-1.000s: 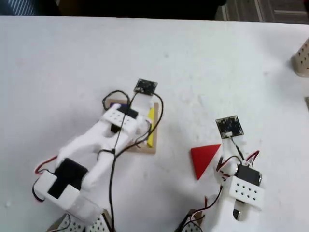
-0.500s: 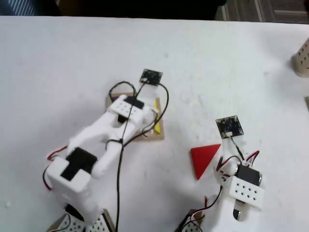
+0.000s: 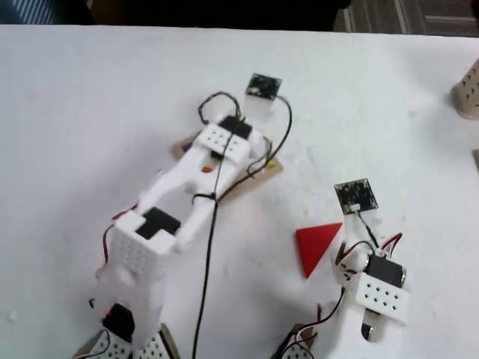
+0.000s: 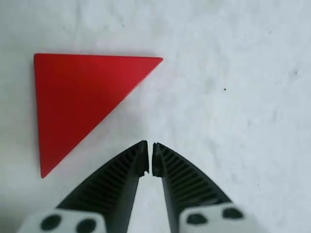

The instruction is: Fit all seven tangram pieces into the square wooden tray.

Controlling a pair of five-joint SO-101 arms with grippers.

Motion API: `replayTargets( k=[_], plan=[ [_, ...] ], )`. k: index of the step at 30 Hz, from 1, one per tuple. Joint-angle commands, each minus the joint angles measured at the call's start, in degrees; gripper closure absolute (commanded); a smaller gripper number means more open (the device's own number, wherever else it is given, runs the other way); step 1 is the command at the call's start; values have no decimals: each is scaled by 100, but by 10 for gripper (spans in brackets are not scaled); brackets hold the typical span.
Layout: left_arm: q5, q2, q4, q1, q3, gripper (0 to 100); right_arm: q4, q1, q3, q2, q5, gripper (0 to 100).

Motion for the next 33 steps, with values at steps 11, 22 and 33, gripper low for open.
replayTargets(
  k=[11, 22, 33],
  plan=[
    [26, -541, -492, -1771, -607, 978, -110, -215, -35, -40, 70, 981],
    [0, 1701, -299, -2352, -2716, 978, -110, -224, -35, -40, 70, 981],
    [18, 2571, 2338, -2220, -4431, 980, -110, -215, -35, -40, 79, 981]
  ],
)
